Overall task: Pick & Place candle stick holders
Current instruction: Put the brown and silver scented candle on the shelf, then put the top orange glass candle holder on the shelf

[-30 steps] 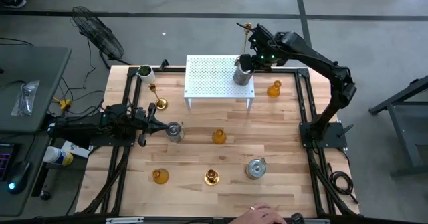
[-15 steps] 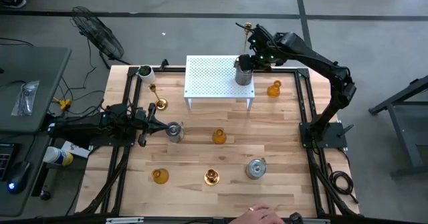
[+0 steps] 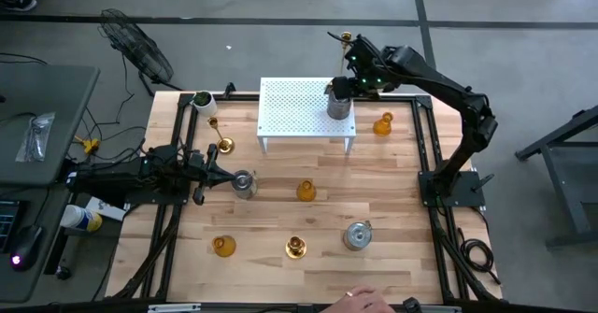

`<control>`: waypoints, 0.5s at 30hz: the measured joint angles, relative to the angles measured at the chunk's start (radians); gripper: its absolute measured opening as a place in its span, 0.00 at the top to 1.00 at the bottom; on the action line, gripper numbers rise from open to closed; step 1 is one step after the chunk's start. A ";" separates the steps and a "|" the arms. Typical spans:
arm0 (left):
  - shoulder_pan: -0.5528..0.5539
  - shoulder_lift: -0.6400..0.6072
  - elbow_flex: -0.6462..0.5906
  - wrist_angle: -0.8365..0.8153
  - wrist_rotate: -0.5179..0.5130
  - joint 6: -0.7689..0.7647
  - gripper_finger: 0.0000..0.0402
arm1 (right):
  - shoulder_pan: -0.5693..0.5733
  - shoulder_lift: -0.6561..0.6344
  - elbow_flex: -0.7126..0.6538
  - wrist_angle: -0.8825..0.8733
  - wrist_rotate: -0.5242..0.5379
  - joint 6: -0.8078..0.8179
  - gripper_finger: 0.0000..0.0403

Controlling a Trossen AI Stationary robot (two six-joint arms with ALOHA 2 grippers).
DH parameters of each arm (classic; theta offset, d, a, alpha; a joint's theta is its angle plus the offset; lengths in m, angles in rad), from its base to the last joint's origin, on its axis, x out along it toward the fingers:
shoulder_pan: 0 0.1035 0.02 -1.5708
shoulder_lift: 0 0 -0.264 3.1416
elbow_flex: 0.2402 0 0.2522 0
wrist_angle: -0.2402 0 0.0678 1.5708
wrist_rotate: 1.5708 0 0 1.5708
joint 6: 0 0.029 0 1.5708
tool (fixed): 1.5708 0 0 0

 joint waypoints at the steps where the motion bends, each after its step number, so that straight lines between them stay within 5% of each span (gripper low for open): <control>1: 0.000 0.000 0.000 0.000 0.000 0.000 1.00 | 0.000 0.000 0.000 0.000 0.001 0.000 0.81; 15: 0.000 0.000 0.000 0.000 0.000 0.000 1.00 | 0.050 -0.087 0.000 -0.059 0.066 0.022 0.65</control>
